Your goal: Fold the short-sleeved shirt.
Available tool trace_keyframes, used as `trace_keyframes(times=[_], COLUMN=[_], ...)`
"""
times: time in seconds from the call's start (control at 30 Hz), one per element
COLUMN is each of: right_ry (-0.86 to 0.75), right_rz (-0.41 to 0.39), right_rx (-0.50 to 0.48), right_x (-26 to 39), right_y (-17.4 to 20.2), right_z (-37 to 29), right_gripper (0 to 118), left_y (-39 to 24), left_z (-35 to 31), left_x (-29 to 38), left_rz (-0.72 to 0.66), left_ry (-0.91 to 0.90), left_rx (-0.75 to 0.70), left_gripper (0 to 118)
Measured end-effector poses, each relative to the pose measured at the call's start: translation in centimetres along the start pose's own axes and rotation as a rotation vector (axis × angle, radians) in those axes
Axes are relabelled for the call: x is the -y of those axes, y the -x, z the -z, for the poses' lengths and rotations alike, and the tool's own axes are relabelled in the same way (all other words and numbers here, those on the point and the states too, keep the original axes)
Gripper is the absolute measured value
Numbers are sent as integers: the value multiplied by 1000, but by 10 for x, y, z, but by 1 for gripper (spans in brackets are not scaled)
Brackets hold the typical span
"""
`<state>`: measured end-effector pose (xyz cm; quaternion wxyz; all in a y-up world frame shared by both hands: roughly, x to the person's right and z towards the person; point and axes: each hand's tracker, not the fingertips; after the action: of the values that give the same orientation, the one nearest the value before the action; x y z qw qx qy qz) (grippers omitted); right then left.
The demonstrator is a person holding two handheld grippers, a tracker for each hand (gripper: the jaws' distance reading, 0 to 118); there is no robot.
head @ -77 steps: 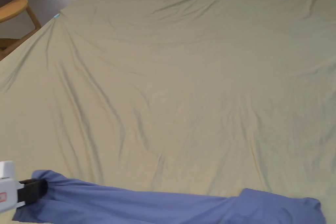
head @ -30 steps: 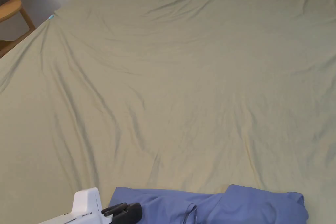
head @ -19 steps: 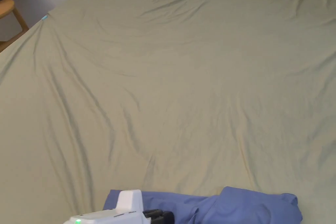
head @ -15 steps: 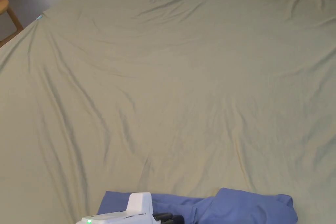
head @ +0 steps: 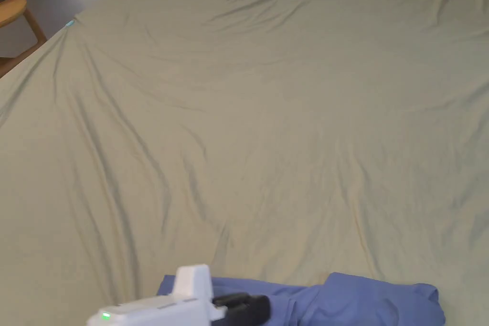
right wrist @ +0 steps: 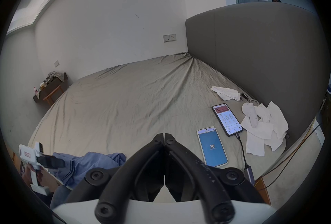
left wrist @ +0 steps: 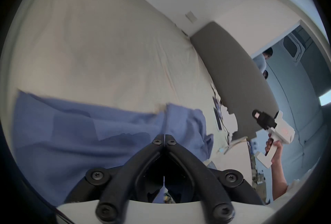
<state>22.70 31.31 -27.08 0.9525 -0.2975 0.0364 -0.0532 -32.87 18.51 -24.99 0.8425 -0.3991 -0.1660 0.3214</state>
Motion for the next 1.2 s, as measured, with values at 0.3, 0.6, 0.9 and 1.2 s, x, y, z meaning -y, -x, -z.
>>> trace_keyframes(times=[0.3,0.6,0.9,1.2], right_ry=[21,30,37,47], right_rz=[-13,-28,-35,-34], right_rx=[-10,-7,2,-5], right_x=[7,4,5,6], right_y=[7,12,12,15], right_z=[4,7,7,11], right_gripper=[0,0,0,0], left_y=[118,128,127,134], left_z=[-107,-81,-52,-45], left_x=[-26,-14,-24,-33], left_rz=[-219,-286,-277,-199], left_ry=[-119,11,99,147], left_rx=[-125,42,52,63], left_gripper=[0,117,109,10])
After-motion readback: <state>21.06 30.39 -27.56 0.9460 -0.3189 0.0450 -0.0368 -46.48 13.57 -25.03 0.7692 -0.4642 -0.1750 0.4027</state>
